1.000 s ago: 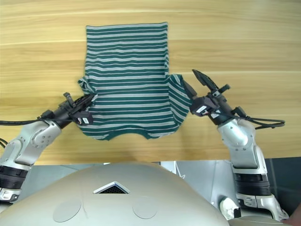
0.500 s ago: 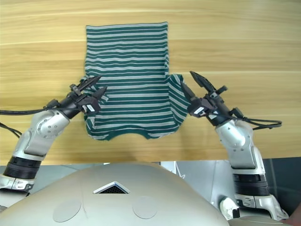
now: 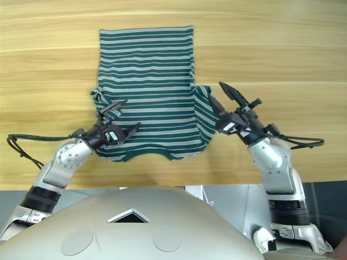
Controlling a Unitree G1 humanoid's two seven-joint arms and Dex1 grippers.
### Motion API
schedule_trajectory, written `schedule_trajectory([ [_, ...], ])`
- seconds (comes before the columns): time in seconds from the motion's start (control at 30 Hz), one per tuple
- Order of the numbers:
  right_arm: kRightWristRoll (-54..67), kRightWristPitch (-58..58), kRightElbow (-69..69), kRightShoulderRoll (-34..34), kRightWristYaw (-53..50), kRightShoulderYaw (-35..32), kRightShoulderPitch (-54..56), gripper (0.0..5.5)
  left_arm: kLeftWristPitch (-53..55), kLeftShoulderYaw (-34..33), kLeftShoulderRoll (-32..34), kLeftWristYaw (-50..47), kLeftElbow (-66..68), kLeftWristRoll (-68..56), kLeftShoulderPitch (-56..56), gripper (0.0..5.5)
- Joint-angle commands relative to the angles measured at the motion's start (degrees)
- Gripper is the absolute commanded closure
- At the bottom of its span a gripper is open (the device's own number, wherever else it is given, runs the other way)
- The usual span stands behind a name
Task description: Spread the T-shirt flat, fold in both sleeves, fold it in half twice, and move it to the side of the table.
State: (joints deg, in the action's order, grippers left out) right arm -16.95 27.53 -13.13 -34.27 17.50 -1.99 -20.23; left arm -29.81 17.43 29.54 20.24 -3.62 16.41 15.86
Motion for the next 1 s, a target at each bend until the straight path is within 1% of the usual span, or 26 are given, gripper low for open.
schedule_trajectory([
  [0.03, 0.07, -0.33, 0.14, -0.43, 0.00, -1.27, 0.42, 3.51, -2.96, -7.88, -1.52, -2.46, -12.97, -15.71, 2.25, 0.69],
  [0.17, -0.21, -0.40, 0.33, -0.23, 0.09, -1.10, 0.60, 3.51, -0.63, -18.96, -0.99, -4.58, -22.27, -25.90, 4.09, 0.69],
  [0.23, -0.55, -0.17, 0.81, -0.02, 0.01, -0.61, 0.83, 3.51, 2.63, -25.31, -1.61, -7.32, -24.02, -26.56, 3.24, 0.69],
  [0.3, -0.93, 0.00, 1.65, -0.21, -0.51, -1.22, 0.55, 3.51, 8.80, -31.09, -1.45, -12.12, -19.90, -16.93, 2.49, 0.69],
  [0.37, -1.75, -0.29, 2.69, -0.80, -1.35, -2.69, 0.00, 3.51, 14.16, -32.94, -0.08, -15.18, -14.39, -5.69, 4.39, 0.69],
  [0.47, -3.50, -0.52, 4.23, -1.92, -2.91, -5.50, -0.76, 3.51, 17.13, -30.28, 1.39, -15.35, -10.67, 5.46, 7.64, 0.69],
  [0.57, -4.02, 0.06, 4.93, -3.36, -3.50, -8.71, -2.37, 3.51, 17.48, -24.26, 2.08, -11.63, -9.29, 10.16, 7.89, 0.69],
  [0.63, -3.54, 0.02, 4.49, -4.01, -3.45, -10.36, -2.64, 3.51, 17.96, -21.12, 2.31, -10.78, -7.18, 13.29, 7.09, 0.69],
  [0.73, -3.36, 0.24, 4.55, -4.16, -3.52, -11.52, -3.33, 3.51, 17.81, -17.22, 1.41, -10.07, -5.56, 15.04, 5.26, 0.69],
  [0.83, -3.89, 0.50, 4.88, -3.60, -3.69, -11.31, -3.98, 3.51, 17.59, -14.93, 0.27, -10.34, -4.14, 15.01, 2.48, 0.69],
  [1.0, -4.16, 0.67, 5.19, -3.25, -3.92, -10.80, -4.34, 3.51, 17.52, -13.77, -0.08, -11.64, -2.28, 15.22, -0.11, 0.69],
])
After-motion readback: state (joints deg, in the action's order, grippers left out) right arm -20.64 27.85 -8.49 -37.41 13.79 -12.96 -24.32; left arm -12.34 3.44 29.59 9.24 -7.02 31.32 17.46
